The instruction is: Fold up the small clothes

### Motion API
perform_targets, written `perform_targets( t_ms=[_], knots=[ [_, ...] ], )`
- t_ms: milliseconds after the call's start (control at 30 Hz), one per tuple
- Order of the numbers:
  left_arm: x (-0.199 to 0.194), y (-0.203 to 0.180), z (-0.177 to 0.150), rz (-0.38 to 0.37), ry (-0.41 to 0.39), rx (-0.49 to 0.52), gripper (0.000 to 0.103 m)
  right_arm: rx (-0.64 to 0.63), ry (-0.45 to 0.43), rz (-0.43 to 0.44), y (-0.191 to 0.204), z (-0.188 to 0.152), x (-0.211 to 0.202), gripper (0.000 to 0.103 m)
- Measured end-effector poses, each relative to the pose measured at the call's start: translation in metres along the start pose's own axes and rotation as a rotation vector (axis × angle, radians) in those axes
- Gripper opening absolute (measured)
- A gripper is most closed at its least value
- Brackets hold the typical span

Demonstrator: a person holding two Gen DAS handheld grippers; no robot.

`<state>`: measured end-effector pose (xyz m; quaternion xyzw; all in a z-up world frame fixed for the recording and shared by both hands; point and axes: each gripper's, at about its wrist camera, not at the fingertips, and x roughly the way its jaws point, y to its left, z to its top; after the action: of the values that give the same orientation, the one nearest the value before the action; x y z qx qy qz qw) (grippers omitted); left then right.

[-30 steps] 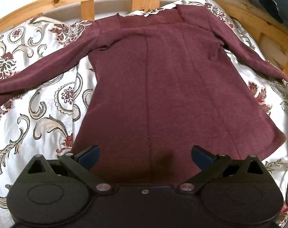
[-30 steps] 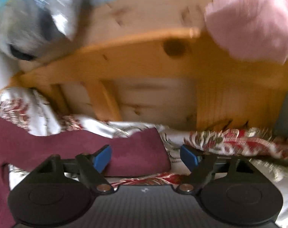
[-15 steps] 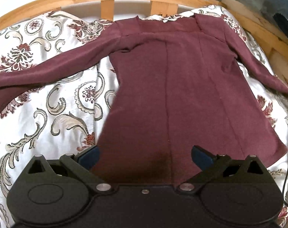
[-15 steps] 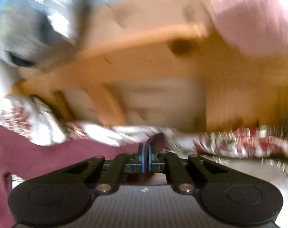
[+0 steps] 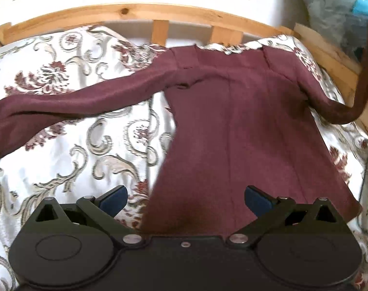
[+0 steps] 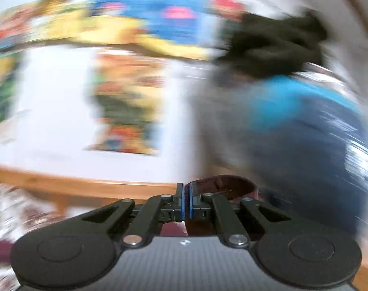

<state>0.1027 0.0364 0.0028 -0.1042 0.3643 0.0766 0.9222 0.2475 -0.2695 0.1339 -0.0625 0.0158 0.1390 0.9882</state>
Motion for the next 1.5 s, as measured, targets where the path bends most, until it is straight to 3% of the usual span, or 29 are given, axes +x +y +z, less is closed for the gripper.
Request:
perform_targets(
  t_ms=[167,267,367,500,567,633,733,833,967,1100,1167,1267,1300,1367,1400,1500],
  knots=[
    [-0.003,0.016,-0.001,0.015,0.006,-0.045,0.102,-0.257,0.015,0.295,0.115,-0.009,0.006,0.005],
    [-0.004,0.023,-0.004,0.025,0.013,-0.054,0.102,-0.392,0.072,0.439,0.171,-0.036,0.006,0.005],
    [-0.005,0.03,-0.007,0.028,0.021,-0.064,0.102,-0.444,0.157,0.551,0.2,-0.07,0.006,0.005],
    [-0.008,0.037,-0.01,0.026,0.018,-0.077,0.102,-0.436,0.266,0.629,0.216,-0.105,0.011,0.007],
    [-0.008,0.039,-0.01,0.026,0.013,-0.076,0.102,-0.41,0.317,0.66,0.216,-0.114,0.016,0.019],
    [-0.007,0.039,-0.009,0.027,0.008,-0.079,0.102,-0.36,0.356,0.692,0.207,-0.121,0.012,0.056],
    [-0.006,0.04,-0.005,0.019,-0.005,-0.091,0.102,-0.252,0.379,0.694,0.168,-0.124,0.0,0.073],
    [-0.003,0.038,0.001,0.021,-0.03,-0.092,0.102,-0.145,0.388,0.63,0.127,-0.125,-0.004,0.082],
    [0.014,0.031,0.015,0.029,-0.073,-0.085,0.102,-0.08,0.382,0.413,0.072,-0.125,0.026,0.081],
    [0.048,0.022,0.031,0.038,-0.078,-0.06,0.102,0.026,0.414,0.191,0.016,-0.117,0.094,0.064],
    [0.068,0.018,0.038,0.059,-0.074,-0.062,0.102,0.077,0.437,0.135,-0.007,-0.113,0.131,0.062],
    [0.094,0.015,0.045,0.067,-0.054,-0.058,0.102,0.116,0.464,0.118,-0.026,-0.108,0.178,0.06],
    [0.101,0.013,0.047,0.071,-0.048,-0.051,0.102,0.142,0.475,0.128,-0.031,-0.106,0.19,0.052],
    [0.112,0.009,0.049,0.08,-0.04,-0.027,0.102,0.198,0.51,0.158,-0.037,-0.103,0.211,0.017],
    [0.117,0.007,0.049,0.087,-0.034,-0.009,0.102,0.211,0.532,0.161,-0.039,-0.101,0.22,0.009],
    [0.127,-0.002,0.048,0.106,-0.023,0.059,0.102,0.15,0.482,0.145,-0.044,-0.087,0.224,0.007]
  ],
)
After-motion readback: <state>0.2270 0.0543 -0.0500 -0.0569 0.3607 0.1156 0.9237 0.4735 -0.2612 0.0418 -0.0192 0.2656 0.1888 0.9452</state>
